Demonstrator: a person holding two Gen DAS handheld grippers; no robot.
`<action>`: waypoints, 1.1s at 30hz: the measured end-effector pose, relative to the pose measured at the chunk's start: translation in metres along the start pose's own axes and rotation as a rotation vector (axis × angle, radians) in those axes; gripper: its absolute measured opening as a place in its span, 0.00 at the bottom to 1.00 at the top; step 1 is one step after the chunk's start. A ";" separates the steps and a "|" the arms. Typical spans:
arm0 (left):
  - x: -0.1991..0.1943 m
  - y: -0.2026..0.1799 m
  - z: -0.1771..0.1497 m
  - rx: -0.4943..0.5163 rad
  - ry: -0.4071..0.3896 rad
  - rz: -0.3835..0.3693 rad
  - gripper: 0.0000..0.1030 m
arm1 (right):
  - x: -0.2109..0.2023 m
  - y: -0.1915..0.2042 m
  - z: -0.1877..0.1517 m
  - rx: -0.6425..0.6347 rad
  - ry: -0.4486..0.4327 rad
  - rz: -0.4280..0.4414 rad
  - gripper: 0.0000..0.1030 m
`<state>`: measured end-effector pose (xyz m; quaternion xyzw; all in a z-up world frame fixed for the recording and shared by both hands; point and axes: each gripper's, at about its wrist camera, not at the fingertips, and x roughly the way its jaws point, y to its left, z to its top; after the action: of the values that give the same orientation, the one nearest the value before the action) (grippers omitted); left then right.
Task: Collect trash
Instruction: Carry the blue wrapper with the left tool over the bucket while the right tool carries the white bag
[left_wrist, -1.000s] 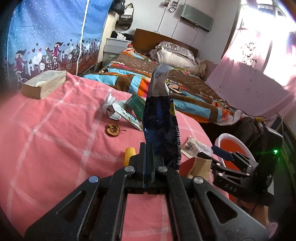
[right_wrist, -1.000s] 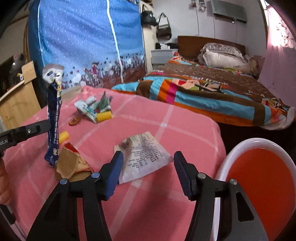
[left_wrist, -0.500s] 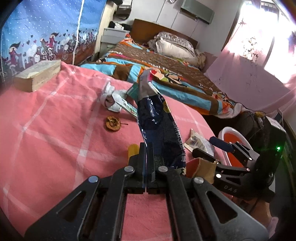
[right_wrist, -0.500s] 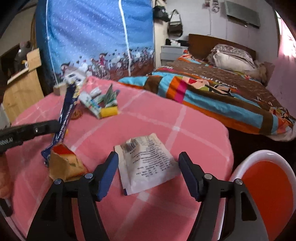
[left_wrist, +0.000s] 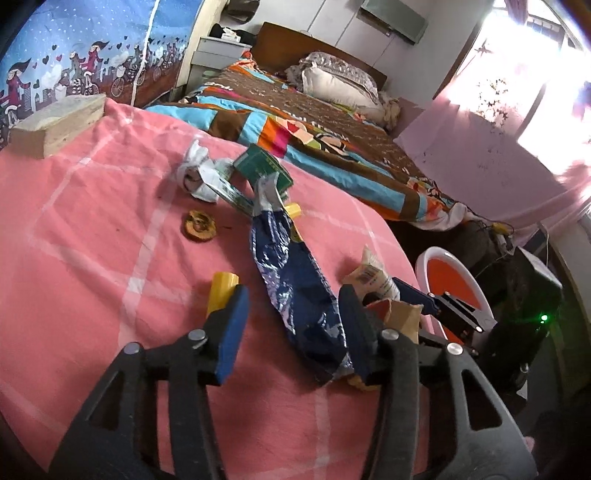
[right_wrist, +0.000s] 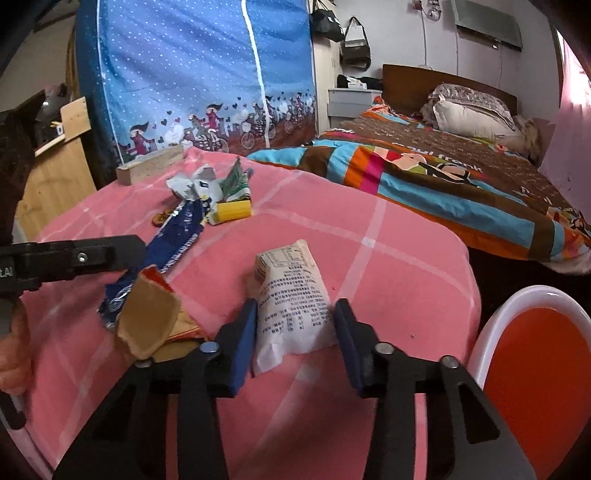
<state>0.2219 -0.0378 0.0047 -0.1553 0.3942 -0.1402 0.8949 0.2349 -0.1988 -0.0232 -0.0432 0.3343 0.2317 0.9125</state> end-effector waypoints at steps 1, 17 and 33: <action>0.001 -0.003 0.000 0.011 0.003 0.005 0.52 | -0.001 0.000 0.000 0.002 -0.004 0.002 0.32; 0.005 -0.024 -0.011 0.101 -0.018 0.110 0.29 | -0.022 -0.004 -0.005 0.041 -0.104 0.007 0.17; -0.061 -0.094 -0.009 0.353 -0.453 0.019 0.29 | -0.128 -0.009 -0.007 0.084 -0.575 -0.119 0.18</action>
<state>0.1637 -0.1026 0.0754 -0.0210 0.1554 -0.1602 0.9745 0.1488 -0.2587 0.0516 0.0427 0.0680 0.1666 0.9828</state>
